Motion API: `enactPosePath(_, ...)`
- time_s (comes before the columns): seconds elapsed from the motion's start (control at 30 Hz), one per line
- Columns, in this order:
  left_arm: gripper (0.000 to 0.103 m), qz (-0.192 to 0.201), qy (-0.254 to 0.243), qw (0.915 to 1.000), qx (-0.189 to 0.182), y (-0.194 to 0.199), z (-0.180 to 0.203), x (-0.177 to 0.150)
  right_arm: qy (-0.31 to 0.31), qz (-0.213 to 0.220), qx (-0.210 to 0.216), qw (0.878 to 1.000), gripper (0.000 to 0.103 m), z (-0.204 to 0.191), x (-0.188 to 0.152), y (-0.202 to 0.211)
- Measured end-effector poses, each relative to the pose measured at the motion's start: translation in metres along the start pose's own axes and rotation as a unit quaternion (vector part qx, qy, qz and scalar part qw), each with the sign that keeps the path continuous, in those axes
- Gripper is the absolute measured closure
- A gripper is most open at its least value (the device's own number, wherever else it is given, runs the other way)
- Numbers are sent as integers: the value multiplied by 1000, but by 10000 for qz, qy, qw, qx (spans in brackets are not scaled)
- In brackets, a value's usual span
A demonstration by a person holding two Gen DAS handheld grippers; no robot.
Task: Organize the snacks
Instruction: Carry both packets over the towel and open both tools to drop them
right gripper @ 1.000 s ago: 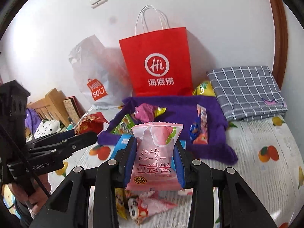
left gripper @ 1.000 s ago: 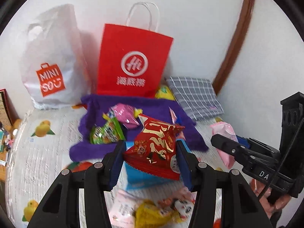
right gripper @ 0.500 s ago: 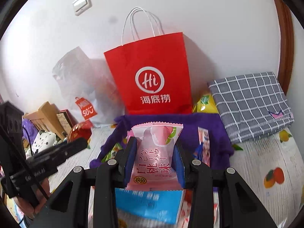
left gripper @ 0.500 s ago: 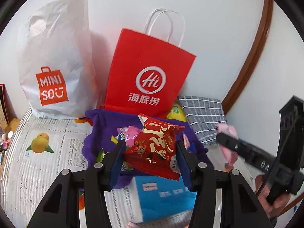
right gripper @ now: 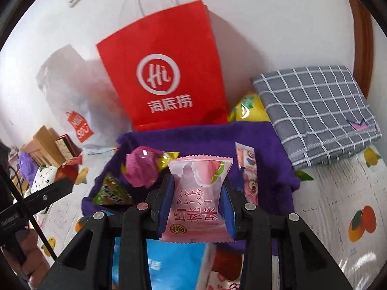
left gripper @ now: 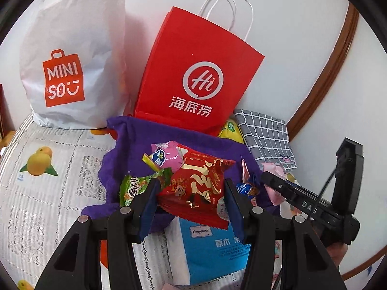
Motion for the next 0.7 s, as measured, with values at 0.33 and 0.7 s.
enactPosePath(0.33,53,-76,31,9999,-90,-5,3,-4,43,61,68,9999,65,0,-4,-10)
enactPosePath(0.7,53,-163,-102,9998,-103,-12,9,-7,-31,-14,41,10000,65,2,-5,-17)
Point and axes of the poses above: each gripper's, at about its wrist camera, not at the fingertips, and y roughly against the way its jaws point, z to its right, x to its top, the point moved 4 cm from there along -y, roughly the way its jaws point, and after that the axes turned 9 degrees about -x, right-handed, at the moved point
